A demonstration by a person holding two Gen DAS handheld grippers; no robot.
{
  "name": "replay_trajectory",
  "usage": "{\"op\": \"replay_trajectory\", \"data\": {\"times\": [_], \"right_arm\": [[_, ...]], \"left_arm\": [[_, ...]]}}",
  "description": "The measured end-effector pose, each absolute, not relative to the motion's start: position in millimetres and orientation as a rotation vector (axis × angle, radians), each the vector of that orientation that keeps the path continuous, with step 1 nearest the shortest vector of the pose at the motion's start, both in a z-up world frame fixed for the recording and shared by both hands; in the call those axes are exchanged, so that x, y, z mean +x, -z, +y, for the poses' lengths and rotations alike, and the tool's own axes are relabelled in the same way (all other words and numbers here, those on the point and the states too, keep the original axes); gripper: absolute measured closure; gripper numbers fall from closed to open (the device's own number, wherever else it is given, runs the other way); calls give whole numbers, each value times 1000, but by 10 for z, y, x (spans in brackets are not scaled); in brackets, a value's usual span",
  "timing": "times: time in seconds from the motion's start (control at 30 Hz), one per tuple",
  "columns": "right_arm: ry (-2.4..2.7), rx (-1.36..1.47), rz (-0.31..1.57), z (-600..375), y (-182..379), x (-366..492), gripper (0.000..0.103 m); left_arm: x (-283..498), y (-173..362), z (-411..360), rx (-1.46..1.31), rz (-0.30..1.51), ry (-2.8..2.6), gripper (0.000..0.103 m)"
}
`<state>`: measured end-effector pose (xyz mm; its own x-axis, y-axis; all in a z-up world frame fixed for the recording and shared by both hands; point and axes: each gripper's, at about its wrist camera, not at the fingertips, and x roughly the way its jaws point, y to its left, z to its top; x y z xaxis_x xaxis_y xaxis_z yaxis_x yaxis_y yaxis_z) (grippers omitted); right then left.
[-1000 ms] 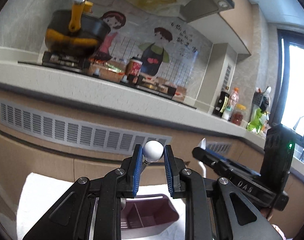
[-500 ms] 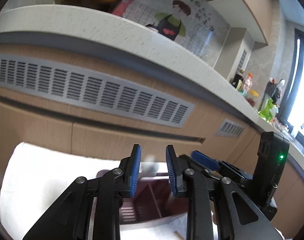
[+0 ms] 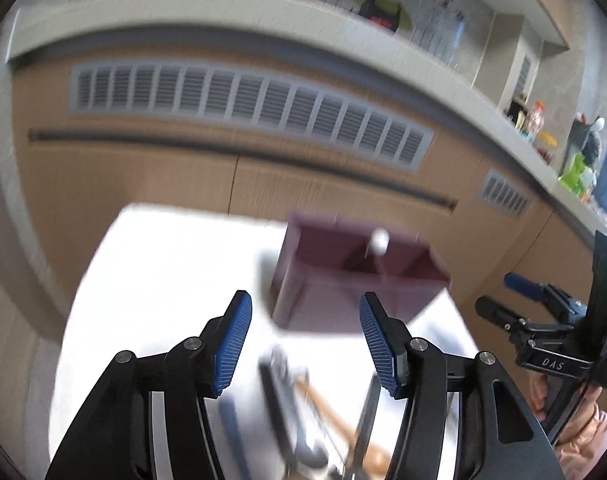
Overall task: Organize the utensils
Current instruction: 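Lower both held spoons into the maroon holder and open both tools, then grasp a wooden chopstick with the right tool while the left grasps a black-handled utensil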
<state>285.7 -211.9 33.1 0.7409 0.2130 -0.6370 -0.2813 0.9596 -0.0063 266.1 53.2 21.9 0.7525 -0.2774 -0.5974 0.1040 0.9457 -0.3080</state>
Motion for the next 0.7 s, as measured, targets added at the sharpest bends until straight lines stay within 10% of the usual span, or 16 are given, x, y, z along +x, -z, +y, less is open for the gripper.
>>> {"op": "replay_trajectory", "data": {"times": [0.43, 0.7], "right_arm": [[-309, -243, 897, -2043, 428, 2191, 1], [-365, -176, 935, -2000, 622, 2297, 10]], "left_arm": [[2056, 399, 310, -89, 877, 223, 44], [1940, 566, 348, -87, 936, 231, 44]]}}
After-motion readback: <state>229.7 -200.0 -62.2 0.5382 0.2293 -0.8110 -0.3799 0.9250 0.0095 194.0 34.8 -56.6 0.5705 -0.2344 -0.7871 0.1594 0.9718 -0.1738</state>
